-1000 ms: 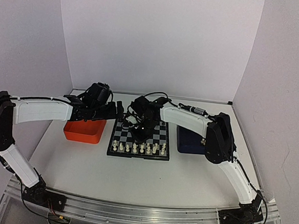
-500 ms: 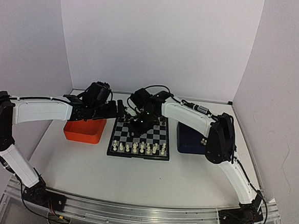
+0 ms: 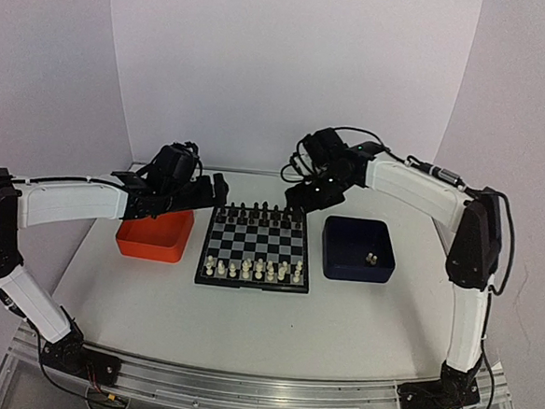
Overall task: Set up the chess pieces on the board
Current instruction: Pick up the chess piece from the storage box.
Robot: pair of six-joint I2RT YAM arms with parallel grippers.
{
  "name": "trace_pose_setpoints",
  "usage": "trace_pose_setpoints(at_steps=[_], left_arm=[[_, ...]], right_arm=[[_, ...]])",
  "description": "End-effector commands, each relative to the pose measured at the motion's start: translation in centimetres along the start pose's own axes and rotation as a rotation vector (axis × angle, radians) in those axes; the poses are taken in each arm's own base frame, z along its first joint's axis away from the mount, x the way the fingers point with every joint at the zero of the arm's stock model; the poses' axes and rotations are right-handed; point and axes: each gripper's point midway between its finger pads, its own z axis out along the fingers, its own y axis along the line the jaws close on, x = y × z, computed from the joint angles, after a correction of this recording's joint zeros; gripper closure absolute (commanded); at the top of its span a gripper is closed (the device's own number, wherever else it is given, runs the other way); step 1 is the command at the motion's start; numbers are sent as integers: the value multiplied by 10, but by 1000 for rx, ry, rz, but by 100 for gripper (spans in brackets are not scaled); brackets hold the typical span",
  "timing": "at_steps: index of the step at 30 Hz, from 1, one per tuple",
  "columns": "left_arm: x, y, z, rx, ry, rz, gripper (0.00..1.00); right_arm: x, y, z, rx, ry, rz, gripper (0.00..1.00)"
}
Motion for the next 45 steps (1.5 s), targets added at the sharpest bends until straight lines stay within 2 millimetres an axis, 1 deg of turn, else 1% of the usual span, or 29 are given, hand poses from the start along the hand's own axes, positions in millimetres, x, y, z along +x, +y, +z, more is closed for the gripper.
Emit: trace_pose_setpoints(at_steps=[1,3,5,7,9,11,12,14,16,18,20,23,30,32,34,39,45], left_arm=[[-53,-20,-13,48,-157,9,0],[-53,-23,-5,46,-156,30,0],[-56,-27,5,51,-153,39,0],[-56,-30,16,56,-148,51,0],[-63,-35,25,66,-162,56,0],[-67,-37,35,65,-161,67,0],[-68,-38,40,66,-159,70,0],[-71,-40,49,65,-152,77,0],[-73,-41,57,60,-151,88,0],[-77,-42,63,58,-154,96,0],[-80,-42,68,58,-158,101,0],[-79,-37,75,43,-138,111,0],[-81,-28,83,30,-125,106,0],[-82,-27,84,28,-123,106,0],[-83,-26,85,29,-122,104,0],[-83,-25,88,35,-114,104,0],[-80,-29,91,53,-102,98,0]], right_arm=[[36,-69,-26,66,27,226,14],[69,-90,-29,83,86,286,14],[99,-105,-29,94,148,358,15],[128,-113,-24,108,227,420,16],[148,-115,-19,120,294,459,18],[158,-116,-13,127,331,494,20],[161,-119,-10,132,342,512,22],[165,-124,-2,143,364,545,29],[163,-128,4,141,371,564,33],[163,-131,12,129,388,574,39],[169,-134,21,138,419,578,42],[178,-135,29,144,467,595,47],[192,-139,39,185,527,641,50],[194,-142,41,200,534,647,51],[197,-144,43,219,548,653,53],[207,-144,44,240,575,674,56],[202,-149,48,260,561,658,59]])
